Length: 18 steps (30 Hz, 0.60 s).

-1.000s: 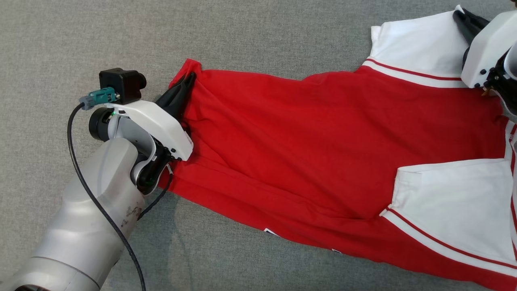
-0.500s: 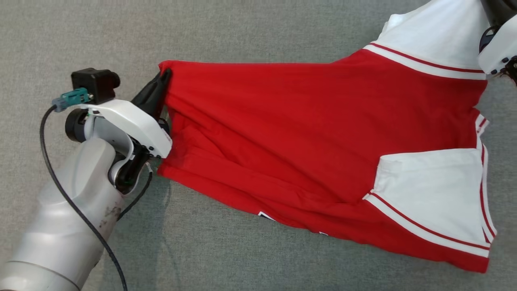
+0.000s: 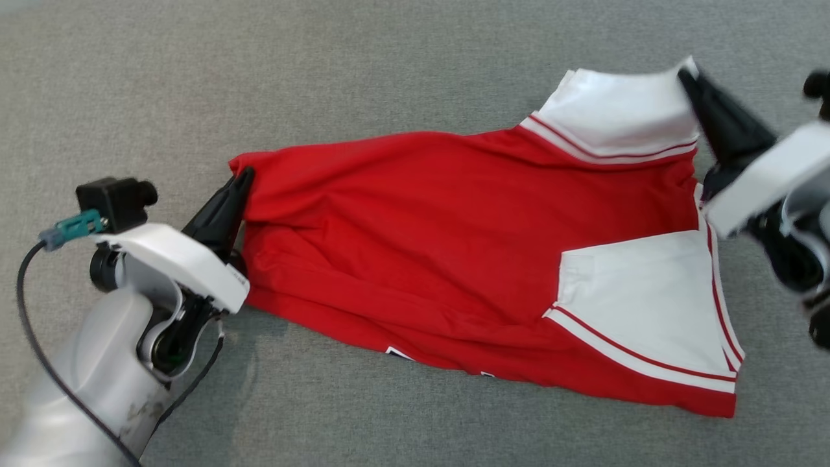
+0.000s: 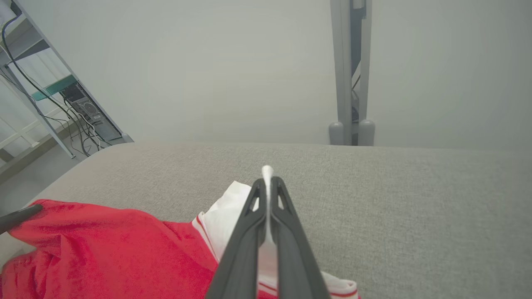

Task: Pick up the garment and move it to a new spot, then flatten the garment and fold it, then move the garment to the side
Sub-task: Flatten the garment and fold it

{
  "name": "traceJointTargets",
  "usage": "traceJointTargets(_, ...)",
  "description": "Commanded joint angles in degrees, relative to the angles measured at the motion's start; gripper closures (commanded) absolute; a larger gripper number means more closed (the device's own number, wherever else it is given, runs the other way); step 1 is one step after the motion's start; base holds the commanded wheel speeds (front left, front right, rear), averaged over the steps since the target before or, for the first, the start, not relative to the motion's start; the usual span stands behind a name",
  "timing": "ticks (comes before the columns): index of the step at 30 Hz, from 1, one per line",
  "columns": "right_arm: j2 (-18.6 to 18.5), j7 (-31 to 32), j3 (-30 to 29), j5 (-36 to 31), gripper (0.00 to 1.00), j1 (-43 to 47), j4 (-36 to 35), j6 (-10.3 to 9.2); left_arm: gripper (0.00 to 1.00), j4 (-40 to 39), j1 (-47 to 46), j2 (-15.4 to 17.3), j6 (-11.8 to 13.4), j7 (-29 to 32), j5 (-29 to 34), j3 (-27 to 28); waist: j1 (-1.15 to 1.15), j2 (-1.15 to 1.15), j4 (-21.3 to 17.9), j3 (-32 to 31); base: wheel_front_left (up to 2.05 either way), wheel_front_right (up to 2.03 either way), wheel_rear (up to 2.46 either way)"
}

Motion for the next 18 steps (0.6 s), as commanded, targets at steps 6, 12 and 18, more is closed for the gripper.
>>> traceJointTargets(6,-1.2,-2.1,-4.0,3.1,1.0,13.5,-9.6,-0.02,1.0,-9.6,7.7,4.8,3.4,0.7,-2.8,2.3,0.0,0.0,-2.0,-0.7,0.0,0.0,0.0)
traceJointTargets(12,0.1,-3.3,-11.5,3.1,1.0,27.2,-17.8,-0.02,1.0,-18.8,15.2,9.3,7.5,0.7,-6.3,5.8,0.0,0.0,-4.0,-0.5,0.0,0.0,0.0)
traceJointTargets(18,3.7,-0.7,-18.8,1.1,1.0,38.8,-24.5,-0.02,1.0,-25.1,21.2,12.2,9.8,0.5,-9.1,8.4,0.0,0.0,-4.9,-0.8,0.0,0.0,0.0)
